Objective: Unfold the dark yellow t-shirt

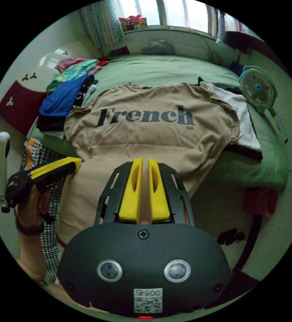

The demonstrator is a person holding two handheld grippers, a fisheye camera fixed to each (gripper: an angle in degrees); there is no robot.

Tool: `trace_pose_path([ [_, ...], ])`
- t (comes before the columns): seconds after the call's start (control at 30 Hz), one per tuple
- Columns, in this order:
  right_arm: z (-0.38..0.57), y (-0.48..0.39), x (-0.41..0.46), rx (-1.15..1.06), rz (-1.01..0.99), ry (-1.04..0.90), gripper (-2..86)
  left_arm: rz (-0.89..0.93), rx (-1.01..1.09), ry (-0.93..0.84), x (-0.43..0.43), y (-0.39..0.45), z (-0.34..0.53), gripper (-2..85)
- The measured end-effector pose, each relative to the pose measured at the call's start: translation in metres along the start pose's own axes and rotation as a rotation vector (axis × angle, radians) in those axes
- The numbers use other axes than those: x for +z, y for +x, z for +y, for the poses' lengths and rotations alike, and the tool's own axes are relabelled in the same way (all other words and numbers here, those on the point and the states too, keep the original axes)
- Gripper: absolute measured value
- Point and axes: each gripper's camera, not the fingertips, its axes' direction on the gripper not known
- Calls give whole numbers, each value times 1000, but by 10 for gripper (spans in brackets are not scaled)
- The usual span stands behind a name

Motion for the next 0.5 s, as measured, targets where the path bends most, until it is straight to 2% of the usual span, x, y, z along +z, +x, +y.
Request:
trace_pose_path([
  [0.07, 16, -17, 6, -36, 85, 69, -3, -27, -23, 70, 4, 4, 13, -5],
  [0.23, 30, -35, 9, -35, 97, 85, -9, -94, 1, 115, 16, 20, 34, -6],
  [0.5, 48, -55, 13, -22, 91, 107, -10, -16, -18, 141, 33, 23, 52, -6],
])
